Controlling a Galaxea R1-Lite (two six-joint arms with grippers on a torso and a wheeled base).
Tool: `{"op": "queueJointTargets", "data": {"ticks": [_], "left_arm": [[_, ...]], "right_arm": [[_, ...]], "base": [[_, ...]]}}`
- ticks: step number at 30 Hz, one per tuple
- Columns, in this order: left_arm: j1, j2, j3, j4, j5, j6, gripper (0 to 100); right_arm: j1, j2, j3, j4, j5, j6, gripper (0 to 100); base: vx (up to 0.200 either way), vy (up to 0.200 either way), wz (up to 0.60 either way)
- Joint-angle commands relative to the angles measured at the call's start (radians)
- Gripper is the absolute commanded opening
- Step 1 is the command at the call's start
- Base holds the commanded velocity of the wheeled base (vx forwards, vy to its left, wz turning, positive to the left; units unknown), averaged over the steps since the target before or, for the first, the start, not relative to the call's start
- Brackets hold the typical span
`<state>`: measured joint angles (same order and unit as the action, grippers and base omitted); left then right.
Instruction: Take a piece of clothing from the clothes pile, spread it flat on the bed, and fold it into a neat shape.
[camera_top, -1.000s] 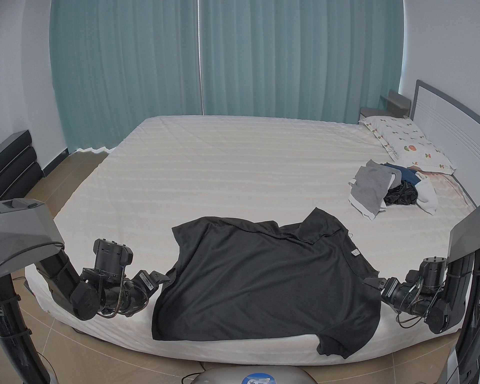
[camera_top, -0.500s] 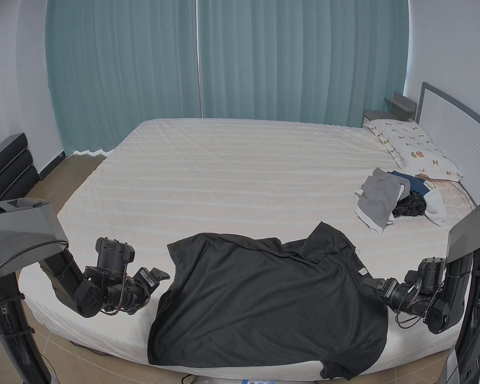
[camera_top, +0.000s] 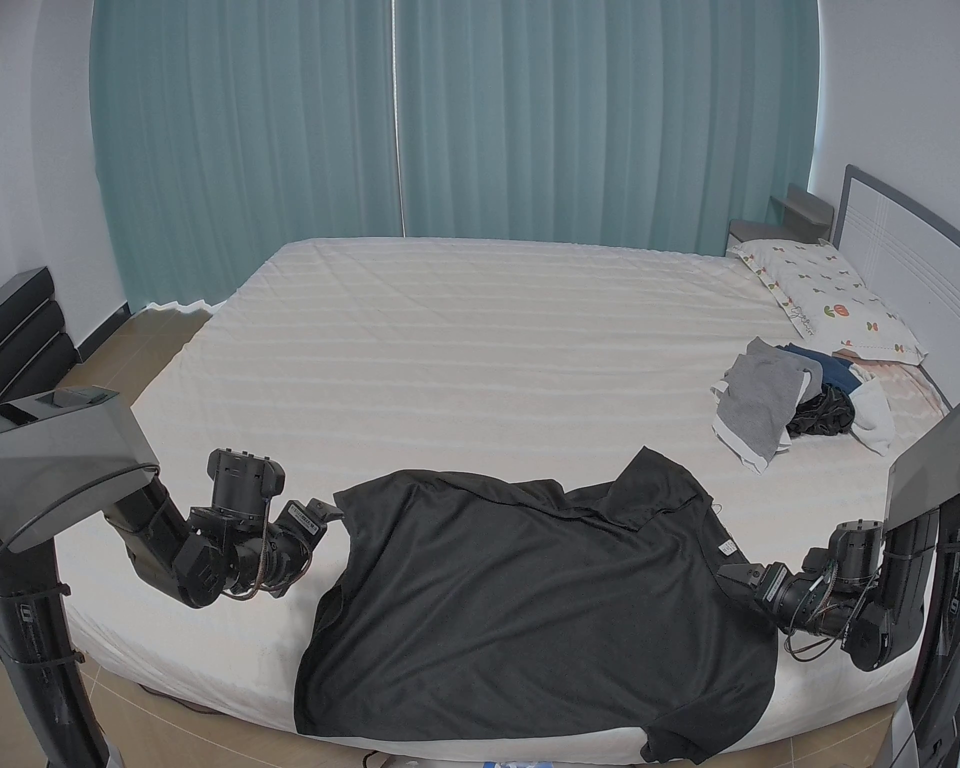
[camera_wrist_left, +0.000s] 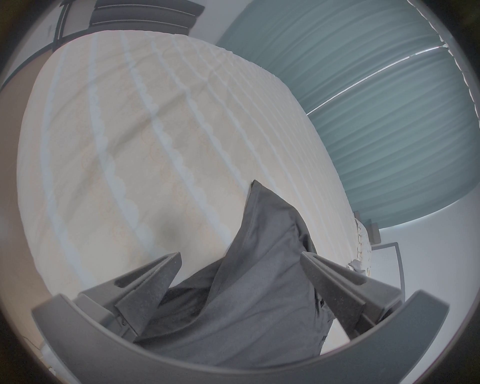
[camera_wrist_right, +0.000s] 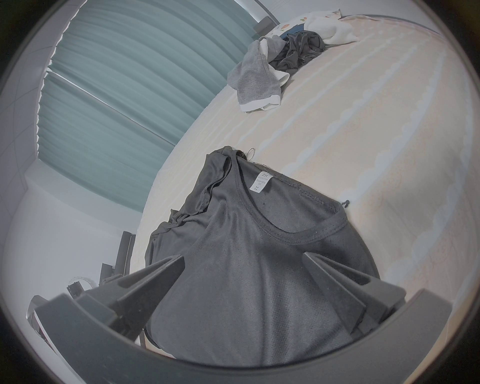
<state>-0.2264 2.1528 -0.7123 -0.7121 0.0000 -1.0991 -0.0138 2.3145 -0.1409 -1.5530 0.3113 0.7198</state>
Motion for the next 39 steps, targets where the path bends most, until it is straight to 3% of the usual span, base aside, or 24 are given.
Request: {"op": "queueJointTargets", "data": {"ticks": [1,7,12,17,23,39], "left_arm": [[0.004,0.087,-0.073,-0.003,0.012,0.001,100],[0.036,0.179,-0.286,0.013,0.015,0.007,100],[0.03,0.286,-0.414,0.013,0.051,0.091,100],[0.05,0.374,-0.558,0.01,0.074,0.111,100],[0.053,0.401,-0.587,0.006,0.117,0.145,100],[0.024,0.423,-0.622,0.013,0.114,0.168,100]], "right_arm": [[0.002,0.005,0.006,-0.013,-0.001,0.013,100],[0.003,0.011,0.001,-0.013,-0.001,0.02,100],[0.005,0.02,0.001,-0.013,-0.001,0.02,100],[0.014,0.052,-0.006,-0.012,0.002,0.018,100],[0.043,0.062,-0.013,-0.013,-0.004,0.018,100],[0.031,0.045,-0.028,-0.013,-0.006,0.018,100]], "base": [[0.0,0.0,0.0],[0.0,0.0,0.0],[0.0,0.0,0.0],[0.0,0.0,0.0],[0.0,0.0,0.0],[0.0,0.0,0.0]]}}
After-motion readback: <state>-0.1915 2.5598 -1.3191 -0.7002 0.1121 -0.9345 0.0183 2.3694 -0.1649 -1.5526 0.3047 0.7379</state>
